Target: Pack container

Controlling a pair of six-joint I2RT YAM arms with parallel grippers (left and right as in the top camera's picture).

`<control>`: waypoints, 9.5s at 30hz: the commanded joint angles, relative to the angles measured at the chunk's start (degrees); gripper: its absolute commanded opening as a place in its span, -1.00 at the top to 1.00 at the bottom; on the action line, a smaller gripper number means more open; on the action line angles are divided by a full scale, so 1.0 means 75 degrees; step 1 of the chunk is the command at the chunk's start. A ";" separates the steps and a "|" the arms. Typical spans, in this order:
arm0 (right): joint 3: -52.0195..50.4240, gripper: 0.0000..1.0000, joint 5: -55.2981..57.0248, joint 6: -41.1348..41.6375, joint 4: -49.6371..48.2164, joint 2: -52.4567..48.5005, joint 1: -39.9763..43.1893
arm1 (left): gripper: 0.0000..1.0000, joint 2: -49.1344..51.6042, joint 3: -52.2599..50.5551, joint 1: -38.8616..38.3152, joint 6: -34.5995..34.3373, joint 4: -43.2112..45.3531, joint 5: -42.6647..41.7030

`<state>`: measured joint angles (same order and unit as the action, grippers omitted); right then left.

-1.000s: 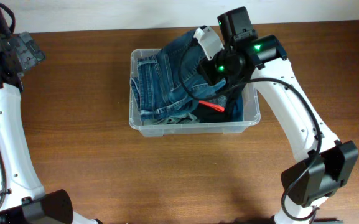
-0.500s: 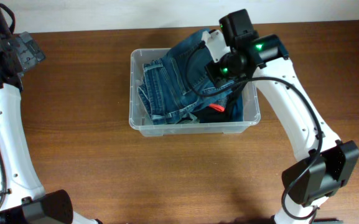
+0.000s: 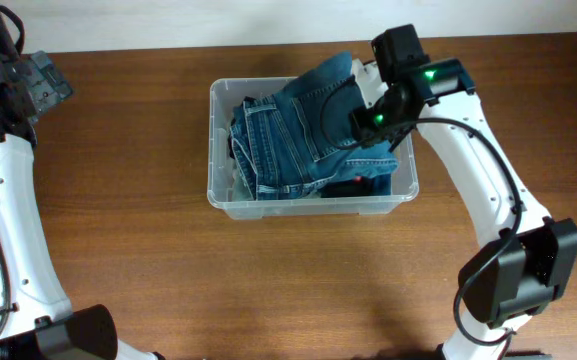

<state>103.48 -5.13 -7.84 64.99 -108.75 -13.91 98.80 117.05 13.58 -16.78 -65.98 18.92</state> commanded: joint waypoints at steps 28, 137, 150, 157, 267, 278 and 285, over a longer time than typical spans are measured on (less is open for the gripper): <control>-0.0527 0.47 0.0172 0.1690 0.0472 -0.0050 -0.0358 | -0.99 -0.0090 0.0015 0.0012 -0.0073 0.0015 0.0029; -0.3095 0.53 -0.0691 0.2664 -0.2973 -0.1070 -0.1830 | -0.99 -0.0090 0.0015 0.0012 -0.0073 0.0015 0.0029; 0.0717 0.53 -0.0662 0.2314 0.0300 -0.0335 -0.1428 | -0.99 -0.0090 0.0015 0.0012 -0.0073 0.0012 0.0029; 0.4497 0.50 -0.0629 0.2276 0.2398 0.0935 -0.1390 | -0.99 -0.0090 0.0015 0.0012 -0.0073 0.0015 0.0029; 0.0370 -0.97 0.0510 0.2573 0.2457 1.1564 -0.0268 | -0.99 -0.0090 0.0015 0.0012 -0.0073 -0.0073 0.0029; -0.4648 -0.97 0.0274 0.2570 -0.2401 1.3009 -0.0125 | -0.99 -0.0090 0.0015 0.0012 -0.0073 -0.0076 0.0029; -0.6572 -0.97 0.0076 0.2573 -0.4176 1.3458 0.0152 | -0.99 -0.0090 0.0015 0.0012 -0.0073 -0.0073 0.0029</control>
<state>59.16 -3.31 10.94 36.67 -10.46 -14.09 98.80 117.05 13.58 -16.78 -66.50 18.90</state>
